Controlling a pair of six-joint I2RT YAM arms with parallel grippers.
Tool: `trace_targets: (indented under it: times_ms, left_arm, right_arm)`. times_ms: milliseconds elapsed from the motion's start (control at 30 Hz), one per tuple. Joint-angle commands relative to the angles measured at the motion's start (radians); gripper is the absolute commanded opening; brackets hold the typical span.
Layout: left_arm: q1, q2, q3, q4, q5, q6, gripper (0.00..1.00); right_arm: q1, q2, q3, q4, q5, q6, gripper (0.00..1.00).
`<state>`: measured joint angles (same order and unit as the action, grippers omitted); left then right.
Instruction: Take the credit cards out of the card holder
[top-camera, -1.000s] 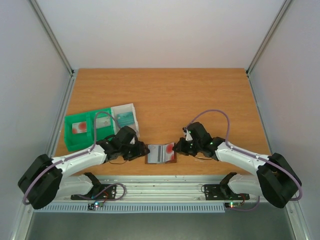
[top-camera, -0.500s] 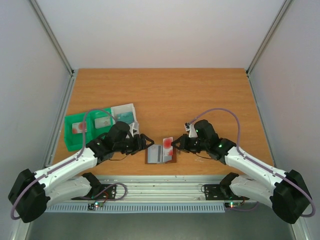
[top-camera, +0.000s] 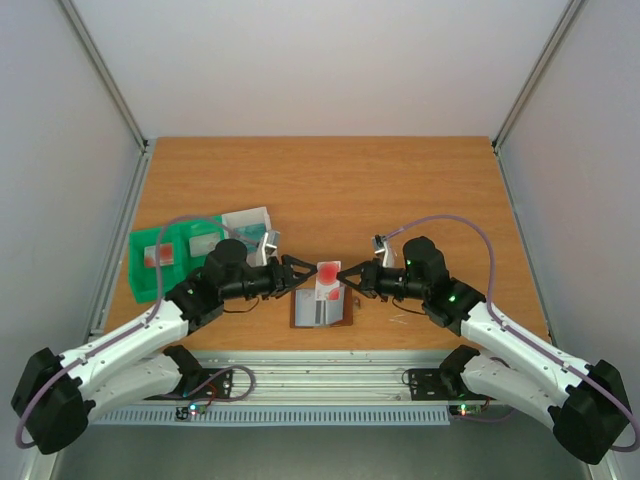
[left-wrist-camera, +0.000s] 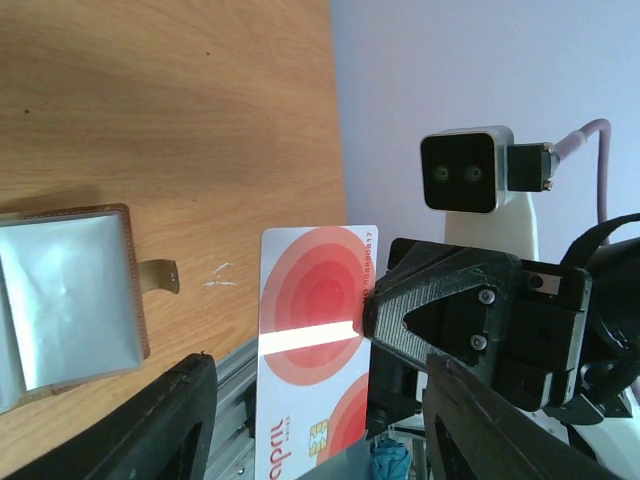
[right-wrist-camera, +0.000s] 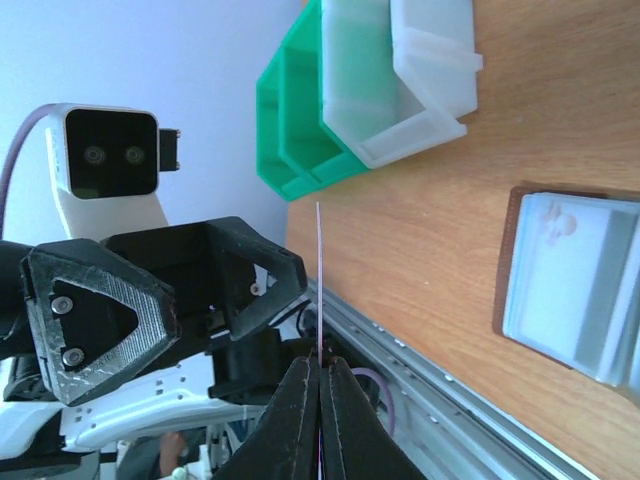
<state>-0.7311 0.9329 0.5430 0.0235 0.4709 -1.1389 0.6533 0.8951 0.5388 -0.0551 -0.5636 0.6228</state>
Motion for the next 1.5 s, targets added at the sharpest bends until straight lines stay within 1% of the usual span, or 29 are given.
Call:
trace_targets:
  times_ms: [0, 133, 300, 367, 433, 500, 633, 700, 733, 767, 800, 833, 867, 933, 1000, 1100, 1233, 1367, 1467]
  left_arm:
    - [-0.004, 0.022, -0.011, 0.129, 0.043, -0.032, 0.57]
    - [-0.005, 0.045, -0.009, 0.141, 0.054, -0.034, 0.52]
    - [-0.007, 0.064, -0.008, 0.154, 0.061, -0.035, 0.51]
    - [-0.007, 0.07, -0.011, 0.161, 0.065, -0.035, 0.46]
    - [-0.007, 0.073, -0.016, 0.178, 0.07, -0.04, 0.4]
    - [-0.007, 0.076, -0.022, 0.196, 0.073, -0.049, 0.32]
    - [-0.008, 0.071, -0.024, 0.218, 0.08, -0.056, 0.09]
    - [-0.008, 0.065, -0.022, 0.216, 0.08, -0.053, 0.01]
    - [-0.008, 0.061, -0.021, 0.213, 0.082, -0.048, 0.01]
    - [-0.008, 0.058, -0.017, 0.203, 0.086, -0.041, 0.0]
    - [-0.007, 0.05, -0.009, 0.181, 0.093, -0.021, 0.0]
    - [-0.007, 0.043, 0.008, 0.145, 0.098, 0.005, 0.0]
    - [-0.008, 0.035, 0.025, 0.099, 0.105, 0.032, 0.0]
    - [-0.008, 0.02, 0.056, -0.003, 0.12, 0.123, 0.0]
    - [-0.007, 0.011, 0.076, -0.105, 0.146, 0.229, 0.0]
    - [-0.007, 0.02, 0.092, -0.202, 0.204, 0.336, 0.01]
    - [-0.007, 0.045, 0.101, -0.242, 0.313, 0.411, 0.0]
    - [-0.007, 0.048, 0.112, -0.261, 0.397, 0.45, 0.0]
    - [-0.008, 0.05, 0.128, -0.28, 0.438, 0.478, 0.0]
  right_arm:
    - [-0.002, -0.016, 0.023, 0.051, -0.034, 0.058, 0.01]
    - [0.002, -0.015, 0.023, 0.052, -0.041, 0.07, 0.01]
    - [0.008, -0.006, 0.019, 0.087, -0.046, 0.079, 0.01]
    - [0.013, -0.006, 0.018, 0.087, -0.043, 0.081, 0.01]
    - [0.017, -0.004, 0.018, 0.087, -0.041, 0.08, 0.01]
    - [0.022, 0.0, 0.017, 0.087, -0.041, 0.078, 0.01]
    - [0.031, 0.011, 0.012, 0.087, -0.045, 0.071, 0.01]
    - [0.034, 0.012, 0.014, 0.084, -0.053, 0.054, 0.01]
    - [0.034, 0.009, 0.021, 0.071, -0.054, 0.032, 0.01]
    - [0.034, 0.002, 0.036, 0.014, -0.051, -0.004, 0.02]
    - [0.034, -0.007, 0.06, -0.049, -0.045, -0.046, 0.06]
    - [0.033, -0.022, 0.088, -0.123, -0.028, -0.105, 0.13]
    - [0.033, -0.033, 0.137, -0.217, -0.005, -0.167, 0.18]
    - [0.033, -0.053, 0.208, -0.377, 0.039, -0.299, 0.26]
    - [0.033, -0.056, 0.274, -0.498, 0.061, -0.393, 0.31]
    - [0.033, -0.024, 0.361, -0.645, 0.042, -0.501, 0.34]
    - [0.033, 0.028, 0.45, -0.74, -0.004, -0.581, 0.37]
    - [0.033, 0.086, 0.509, -0.774, -0.074, -0.671, 0.41]
    - [0.033, 0.141, 0.524, -0.769, -0.165, -0.711, 0.45]
